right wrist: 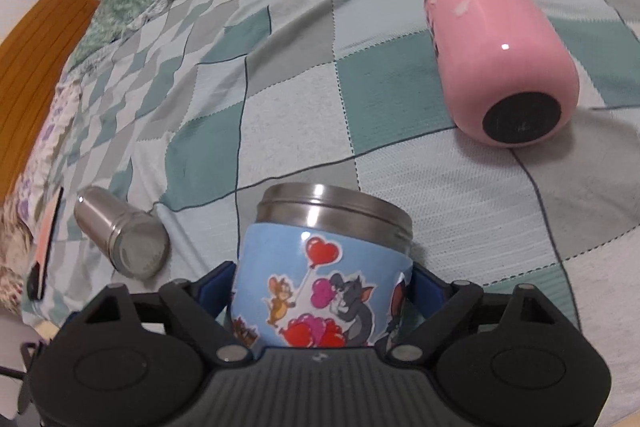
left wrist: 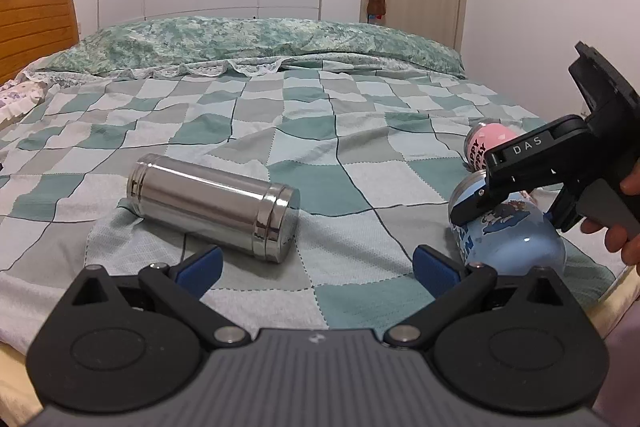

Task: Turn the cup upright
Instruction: 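Lower the light-blue cup upright onto the blanket with the right tool and release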

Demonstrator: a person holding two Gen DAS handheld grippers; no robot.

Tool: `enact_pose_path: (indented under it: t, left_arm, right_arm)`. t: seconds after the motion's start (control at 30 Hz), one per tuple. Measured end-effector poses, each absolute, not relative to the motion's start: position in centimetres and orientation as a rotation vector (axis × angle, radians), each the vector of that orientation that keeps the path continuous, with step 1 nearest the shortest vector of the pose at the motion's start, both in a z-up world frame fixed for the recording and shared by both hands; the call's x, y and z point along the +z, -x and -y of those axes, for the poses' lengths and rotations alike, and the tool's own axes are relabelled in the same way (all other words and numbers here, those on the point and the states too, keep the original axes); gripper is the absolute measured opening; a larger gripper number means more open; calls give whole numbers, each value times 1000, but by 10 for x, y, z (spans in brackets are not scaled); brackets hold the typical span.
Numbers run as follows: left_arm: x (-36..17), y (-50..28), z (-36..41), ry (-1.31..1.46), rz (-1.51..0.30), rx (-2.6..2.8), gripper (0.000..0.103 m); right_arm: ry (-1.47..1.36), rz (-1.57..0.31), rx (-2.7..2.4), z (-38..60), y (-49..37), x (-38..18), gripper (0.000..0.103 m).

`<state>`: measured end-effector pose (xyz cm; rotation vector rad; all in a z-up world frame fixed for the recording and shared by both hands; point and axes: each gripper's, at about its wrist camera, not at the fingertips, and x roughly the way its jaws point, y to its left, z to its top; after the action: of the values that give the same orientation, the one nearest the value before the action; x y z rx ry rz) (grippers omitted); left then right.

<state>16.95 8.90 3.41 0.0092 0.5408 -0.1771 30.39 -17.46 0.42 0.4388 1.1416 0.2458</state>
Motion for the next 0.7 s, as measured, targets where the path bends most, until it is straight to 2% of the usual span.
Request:
enact_pose_path:
  t: [0.17, 0.33, 0.7]
  left_arm:
    - [35, -169, -93, 1, -536, -157, 103]
    - [36, -165, -95, 10, -532, -157, 103]
    - [38, -159, -99, 28, -515, -145, 103]
  right_arm:
    - [-423, -1125, 291, 173, -301, 3, 89]
    - [-415, -1029, 344, 174, -286, 9, 86]
    - [-188, -603, 480, 167, -220, 38, 84]
